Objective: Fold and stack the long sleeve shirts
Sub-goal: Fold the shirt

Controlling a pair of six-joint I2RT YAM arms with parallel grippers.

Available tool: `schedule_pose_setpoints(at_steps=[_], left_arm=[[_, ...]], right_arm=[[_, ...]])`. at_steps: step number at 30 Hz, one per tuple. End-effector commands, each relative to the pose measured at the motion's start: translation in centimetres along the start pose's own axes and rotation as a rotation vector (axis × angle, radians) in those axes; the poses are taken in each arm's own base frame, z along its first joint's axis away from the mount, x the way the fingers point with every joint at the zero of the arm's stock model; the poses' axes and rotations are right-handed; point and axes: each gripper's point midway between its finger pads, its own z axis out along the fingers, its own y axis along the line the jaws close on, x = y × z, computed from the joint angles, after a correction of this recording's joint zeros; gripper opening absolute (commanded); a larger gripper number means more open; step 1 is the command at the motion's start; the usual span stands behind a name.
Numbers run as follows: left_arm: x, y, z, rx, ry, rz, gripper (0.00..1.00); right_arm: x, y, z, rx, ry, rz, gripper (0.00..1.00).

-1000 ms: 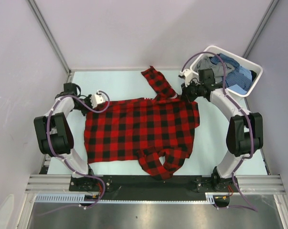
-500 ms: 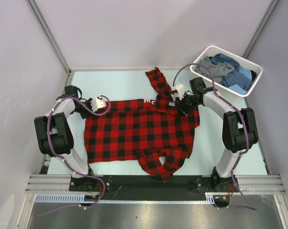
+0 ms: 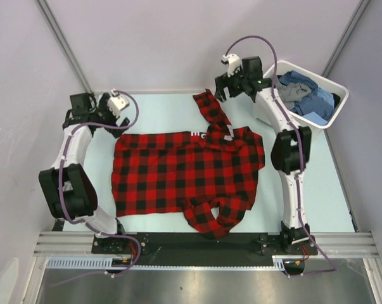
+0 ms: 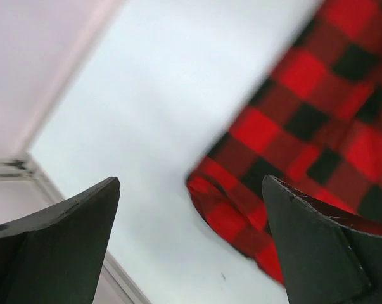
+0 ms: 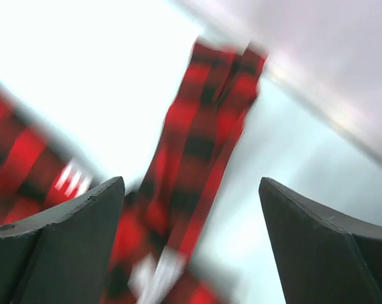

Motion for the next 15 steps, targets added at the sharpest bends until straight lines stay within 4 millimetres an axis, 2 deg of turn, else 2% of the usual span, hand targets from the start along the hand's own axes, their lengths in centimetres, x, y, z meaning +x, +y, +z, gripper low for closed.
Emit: schedule_pose_setpoints(at_steps=[1, 2, 4, 5, 6, 9, 10, 13, 15], left_arm=[[-8.5, 4.1, -3.3, -0.190, -0.292, -0.117, 0.99], [-8.8, 4.2, -3.5, -0.199, -0.305, -0.129, 1.00], [-9.4, 4.1, -3.7, -0.187, -0.327, -0.165, 0.99], [-9.4, 4.1, -3.7, -0.185, -0.328, -0.186, 0.99], [-9.4, 4.0, -3.6, -0.178, -0.325, -0.202, 0.99], [-8.5, 3.9, -3.1, -0.164, -0.290, -0.237, 0.99], [-8.2, 3.9, -3.1, -0.171, -0.275, -0.243, 0.99], [-7.7, 3.9, -2.8, -0.174, -0.262, -0.249, 1.00], [-7.4, 4.1, -2.6, -0.179, -0.252, -0.259, 1.00]], right_arm=[[1.0, -3.4, 6.6, 0.099, -0.039, 0.161, 0.93], [0.3, -4.1, 7.6, 0.120, -0.086, 0.166, 0.93], [1.4, -5.1, 9.4, 0.154, -0.106, 0.172, 0.93], [0.2, -5.8, 9.8, 0.169, -0.183, 0.160, 0.91], [1.7, -5.8, 10.6, 0.165, -0.174, 0.165, 0.92], [1.1, -6.9, 11.5, 0.203, -0.245, 0.150, 0.93], [2.4, -7.1, 12.7, 0.211, -0.229, 0.155, 0.92], [4.7, -7.6, 14.3, 0.204, -0.191, 0.173, 0.89], [5.3, -7.1, 14.7, 0.163, -0.186, 0.190, 0.87]])
